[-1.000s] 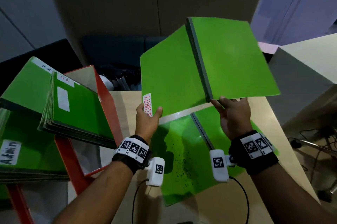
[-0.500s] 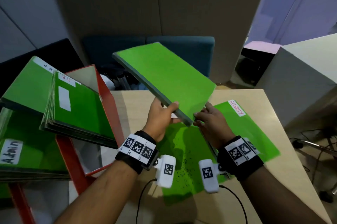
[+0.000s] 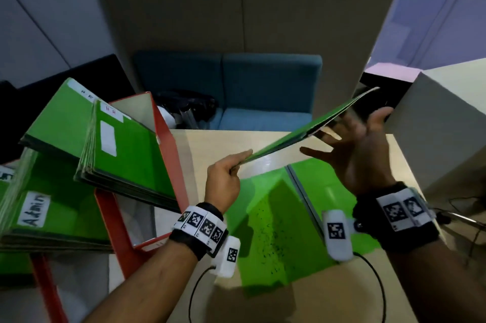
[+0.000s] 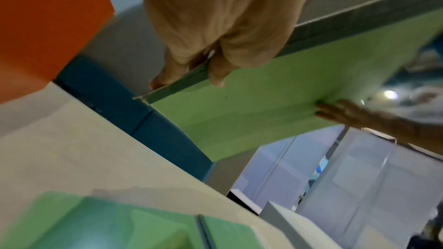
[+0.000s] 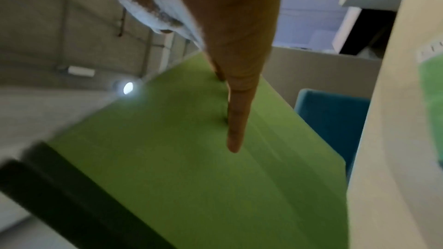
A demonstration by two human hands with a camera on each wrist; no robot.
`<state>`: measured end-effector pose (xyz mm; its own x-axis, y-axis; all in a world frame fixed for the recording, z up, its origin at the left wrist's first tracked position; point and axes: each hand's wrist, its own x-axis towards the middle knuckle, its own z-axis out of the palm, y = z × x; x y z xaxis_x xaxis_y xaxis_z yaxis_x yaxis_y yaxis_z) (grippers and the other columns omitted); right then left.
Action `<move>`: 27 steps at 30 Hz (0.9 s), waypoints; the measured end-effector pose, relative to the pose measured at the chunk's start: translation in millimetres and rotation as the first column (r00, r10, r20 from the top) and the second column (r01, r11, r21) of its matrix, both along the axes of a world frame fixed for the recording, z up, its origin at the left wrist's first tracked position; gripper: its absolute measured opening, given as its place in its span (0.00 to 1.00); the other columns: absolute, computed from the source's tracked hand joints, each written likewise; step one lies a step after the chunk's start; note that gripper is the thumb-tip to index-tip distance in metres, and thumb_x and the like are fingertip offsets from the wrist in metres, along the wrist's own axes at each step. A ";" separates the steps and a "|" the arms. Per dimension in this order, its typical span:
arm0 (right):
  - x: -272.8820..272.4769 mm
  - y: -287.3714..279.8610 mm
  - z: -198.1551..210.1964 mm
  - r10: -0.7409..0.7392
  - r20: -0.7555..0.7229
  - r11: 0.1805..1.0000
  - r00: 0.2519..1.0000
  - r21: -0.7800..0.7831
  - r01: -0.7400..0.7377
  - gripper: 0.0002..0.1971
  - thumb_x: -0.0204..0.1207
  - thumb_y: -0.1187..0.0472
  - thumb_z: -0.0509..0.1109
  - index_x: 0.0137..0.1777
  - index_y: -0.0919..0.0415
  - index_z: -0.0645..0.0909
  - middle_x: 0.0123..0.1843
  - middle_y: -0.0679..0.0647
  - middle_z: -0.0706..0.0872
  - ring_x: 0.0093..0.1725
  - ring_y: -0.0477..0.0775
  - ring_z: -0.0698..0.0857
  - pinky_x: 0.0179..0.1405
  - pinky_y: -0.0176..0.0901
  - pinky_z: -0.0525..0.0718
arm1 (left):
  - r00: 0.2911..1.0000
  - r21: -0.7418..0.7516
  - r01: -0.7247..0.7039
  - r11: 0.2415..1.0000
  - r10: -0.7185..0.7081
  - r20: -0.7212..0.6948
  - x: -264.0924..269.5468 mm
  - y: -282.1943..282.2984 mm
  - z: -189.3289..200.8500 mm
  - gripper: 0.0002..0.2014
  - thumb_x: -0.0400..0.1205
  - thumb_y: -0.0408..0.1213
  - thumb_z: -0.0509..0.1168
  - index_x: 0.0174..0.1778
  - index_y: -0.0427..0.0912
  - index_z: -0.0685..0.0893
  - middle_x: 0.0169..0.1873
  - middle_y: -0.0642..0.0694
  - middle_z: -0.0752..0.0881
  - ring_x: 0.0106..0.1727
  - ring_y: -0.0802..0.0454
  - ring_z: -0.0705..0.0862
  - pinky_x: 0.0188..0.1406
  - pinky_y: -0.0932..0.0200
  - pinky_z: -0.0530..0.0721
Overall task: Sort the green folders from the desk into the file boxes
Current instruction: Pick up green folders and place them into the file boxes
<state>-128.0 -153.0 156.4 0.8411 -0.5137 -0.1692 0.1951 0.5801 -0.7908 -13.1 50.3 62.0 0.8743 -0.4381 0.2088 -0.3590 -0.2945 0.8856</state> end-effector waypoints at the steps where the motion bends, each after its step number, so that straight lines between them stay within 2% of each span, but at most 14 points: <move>1: -3.6 -5.2 6.0 0.016 -0.001 1.000 1.000 -0.004 -0.016 0.46 0.71 0.23 0.41 0.76 0.55 0.72 0.71 0.58 0.80 0.64 0.64 0.84 0.53 0.74 0.82 | 0.998 0.008 0.010 1.000 -0.010 0.056 -0.8 1.2 -3.4 0.30 0.74 0.09 0.56 0.61 0.42 0.88 0.57 0.53 0.87 0.59 0.67 0.83 0.65 0.74 0.75; 4: -8.9 -13.1 12.7 -0.001 -0.062 0.999 0.998 -0.033 -0.001 0.44 0.76 0.26 0.44 0.72 0.63 0.75 0.65 0.62 0.84 0.60 0.65 0.86 0.51 0.63 0.87 | 0.986 0.030 0.000 1.000 -0.005 0.166 3.2 0.5 -8.3 0.38 0.66 0.07 0.52 0.63 0.43 0.87 0.59 0.53 0.85 0.66 0.59 0.81 0.77 0.61 0.70; 6: -5.1 -13.8 8.0 -0.069 -0.141 0.991 0.988 -0.122 0.051 0.27 0.84 0.42 0.54 0.69 0.64 0.77 0.63 0.63 0.86 0.57 0.62 0.88 0.51 0.58 0.88 | 0.981 0.036 -0.022 0.999 0.014 0.195 9.8 -2.1 -3.3 0.40 0.64 0.08 0.50 0.65 0.46 0.85 0.64 0.51 0.84 0.73 0.50 0.77 0.82 0.43 0.63; 7: -2.3 -14.0 3.8 -0.116 -0.175 0.983 0.978 -0.161 0.088 0.18 0.85 0.54 0.57 0.68 0.64 0.77 0.63 0.62 0.86 0.56 0.61 0.88 0.50 0.56 0.89 | 0.979 0.048 -0.058 0.997 0.048 0.197 13.7 -4.0 2.4 0.40 0.65 0.09 0.51 0.66 0.48 0.84 0.68 0.50 0.82 0.78 0.45 0.72 0.83 0.39 0.58; 8: 0.0 -14.2 -1.3 -0.159 -0.192 0.976 0.968 -0.179 0.125 0.16 0.84 0.64 0.58 0.68 0.62 0.78 0.62 0.61 0.87 0.55 0.60 0.88 0.49 0.54 0.89 | 0.977 0.059 -0.119 0.991 0.106 0.185 16.8 -5.9 10.4 0.39 0.67 0.09 0.52 0.68 0.48 0.83 0.74 0.48 0.77 0.82 0.43 0.65 0.84 0.41 0.55; 10: 4.5 -13.6 -10.7 -0.214 -0.175 0.970 0.961 -0.153 0.188 0.19 0.81 0.72 0.58 0.69 0.61 0.77 0.60 0.59 0.88 0.54 0.59 0.89 0.45 0.50 0.90 | 0.959 0.021 -0.261 0.965 0.256 0.121 22.6 -9.0 27.3 0.38 0.74 0.10 0.53 0.77 0.45 0.73 0.83 0.44 0.61 0.85 0.45 0.53 0.83 0.62 0.50; 11: 6.4 -11.1 -13.3 -0.227 -0.163 0.968 0.960 -0.141 0.205 0.19 0.81 0.73 0.58 0.69 0.60 0.77 0.59 0.58 0.88 0.52 0.57 0.89 0.42 0.48 0.90 | 0.944 -0.040 -0.324 0.945 0.326 0.054 24.4 -10.4 36.7 0.36 0.78 0.12 0.53 0.82 0.44 0.65 0.84 0.44 0.56 0.85 0.49 0.51 0.80 0.72 0.49; 12: 8.2 -6.6 -14.1 -0.243 -0.159 0.964 0.957 -0.146 0.220 0.19 0.81 0.73 0.58 0.69 0.60 0.77 0.57 0.57 0.89 0.50 0.54 0.90 0.40 0.45 0.89 | 0.924 -0.121 -0.382 0.916 0.382 -0.026 26.2 -11.4 45.4 0.34 0.82 0.17 0.52 0.84 0.43 0.58 0.85 0.44 0.53 0.85 0.51 0.51 0.78 0.76 0.49; 14: 14.1 3.1 -19.4 -0.263 -0.155 0.956 0.952 -0.176 0.235 0.17 0.83 0.73 0.57 0.68 0.60 0.76 0.55 0.55 0.89 0.45 0.51 0.90 0.36 0.41 0.88 | 0.886 -0.288 -0.463 0.838 0.432 -0.165 27.4 -13.3 62.4 0.27 0.87 0.26 0.52 0.84 0.35 0.54 0.83 0.36 0.57 0.83 0.45 0.58 0.80 0.62 0.61; 16: 21.4 15.0 -27.3 -0.239 -0.153 0.959 0.959 -0.192 0.208 0.16 0.84 0.72 0.57 0.68 0.60 0.75 0.56 0.55 0.88 0.47 0.52 0.89 0.36 0.40 0.88 | 0.856 -0.381 -0.513 0.769 0.428 -0.290 27.2 -12.5 76.1 0.26 0.88 0.30 0.56 0.79 0.25 0.56 0.78 0.26 0.63 0.79 0.36 0.66 0.71 0.56 0.71; 19: 33.1 30.0 -35.7 -0.174 -0.150 0.976 0.973 -0.155 0.150 0.15 0.85 0.71 0.56 0.68 0.62 0.74 0.59 0.58 0.87 0.49 0.52 0.90 0.38 0.41 0.88 | 0.822 -0.367 -0.545 0.754 0.394 -0.410 30.2 -2.9 80.0 0.39 0.82 0.23 0.65 0.84 0.39 0.51 0.83 0.38 0.57 0.82 0.47 0.63 0.73 0.63 0.68; 22: 42.8 39.6 -39.1 -0.113 -0.148 0.979 0.983 -0.188 0.084 0.14 0.85 0.69 0.56 0.68 0.62 0.74 0.56 0.57 0.87 0.46 0.50 0.90 0.36 0.40 0.87 | 0.792 -0.395 -0.583 0.710 0.388 -0.472 41.3 18.0 78.5 0.48 0.75 0.21 0.70 0.84 0.55 0.52 0.82 0.45 0.59 0.78 0.47 0.68 0.76 0.49 0.70; 25: 55.6 53.0 -45.2 -0.041 -0.161 0.959 0.986 -0.284 -0.006 0.15 0.84 0.67 0.59 0.70 0.60 0.73 0.55 0.56 0.85 0.48 0.54 0.88 0.36 0.42 0.88 | 0.785 -0.514 -0.589 0.624 0.291 -0.547 42.1 38.8 99.2 0.46 0.77 0.21 0.69 0.82 0.60 0.53 0.79 0.44 0.68 0.75 0.48 0.72 0.74 0.41 0.73; 27: 65.9 65.5 -46.2 0.002 -0.160 0.950 0.987 -0.307 -0.052 0.18 0.83 0.67 0.62 0.71 0.59 0.73 0.57 0.55 0.84 0.48 0.51 0.87 0.39 0.40 0.89 | 0.812 -0.605 -0.571 0.554 0.278 -0.513 39.9 53.8 115.1 0.38 0.80 0.21 0.66 0.81 0.53 0.58 0.70 0.42 0.79 0.68 0.47 0.79 0.70 0.41 0.78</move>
